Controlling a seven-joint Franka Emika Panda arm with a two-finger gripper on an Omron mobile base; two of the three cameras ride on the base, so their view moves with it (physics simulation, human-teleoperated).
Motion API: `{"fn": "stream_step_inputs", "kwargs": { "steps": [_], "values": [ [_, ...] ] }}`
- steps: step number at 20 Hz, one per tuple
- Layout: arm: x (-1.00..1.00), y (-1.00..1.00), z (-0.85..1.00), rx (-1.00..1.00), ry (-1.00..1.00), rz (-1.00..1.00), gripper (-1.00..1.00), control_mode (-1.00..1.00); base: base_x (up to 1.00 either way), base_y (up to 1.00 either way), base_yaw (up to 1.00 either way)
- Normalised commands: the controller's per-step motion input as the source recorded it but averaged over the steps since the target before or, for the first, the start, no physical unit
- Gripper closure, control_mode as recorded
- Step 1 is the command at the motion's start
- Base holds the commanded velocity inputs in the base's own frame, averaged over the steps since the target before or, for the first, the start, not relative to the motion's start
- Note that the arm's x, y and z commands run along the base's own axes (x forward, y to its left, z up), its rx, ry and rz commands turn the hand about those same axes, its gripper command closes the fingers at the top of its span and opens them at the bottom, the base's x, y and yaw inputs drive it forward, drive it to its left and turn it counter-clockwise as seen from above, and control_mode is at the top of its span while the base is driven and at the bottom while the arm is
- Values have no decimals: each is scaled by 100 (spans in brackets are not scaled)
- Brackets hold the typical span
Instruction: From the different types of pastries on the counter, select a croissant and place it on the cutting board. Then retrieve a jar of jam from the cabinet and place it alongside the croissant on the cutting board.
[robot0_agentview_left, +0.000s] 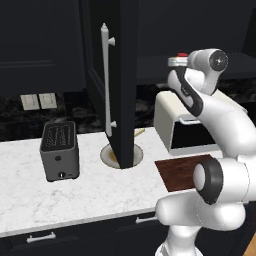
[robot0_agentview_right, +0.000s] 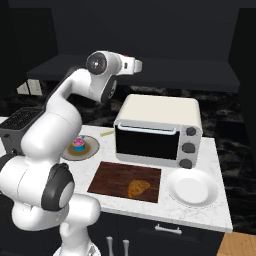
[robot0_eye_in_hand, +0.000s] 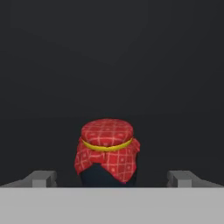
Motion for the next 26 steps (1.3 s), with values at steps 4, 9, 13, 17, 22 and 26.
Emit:
{"fn": "stream_step_inputs", "kwargs": {
  "steps": [4,9,13,17,22,26],
  "values": [
    [21,0,-7,0,0,0,-100,-100,0,0,0],
    [7,0,-1,0,0,0,-100,-100,0,0,0],
    [5,0,-4,0,0,0,-100,-100,0,0,0],
    [9,0,-16,0,0,0,-100,-100,0,0,0],
    [19,0,-3,0,0,0,-100,-100,0,0,0],
    [21,0,0,0,0,0,-100,-100,0,0,0]
  ]
}}
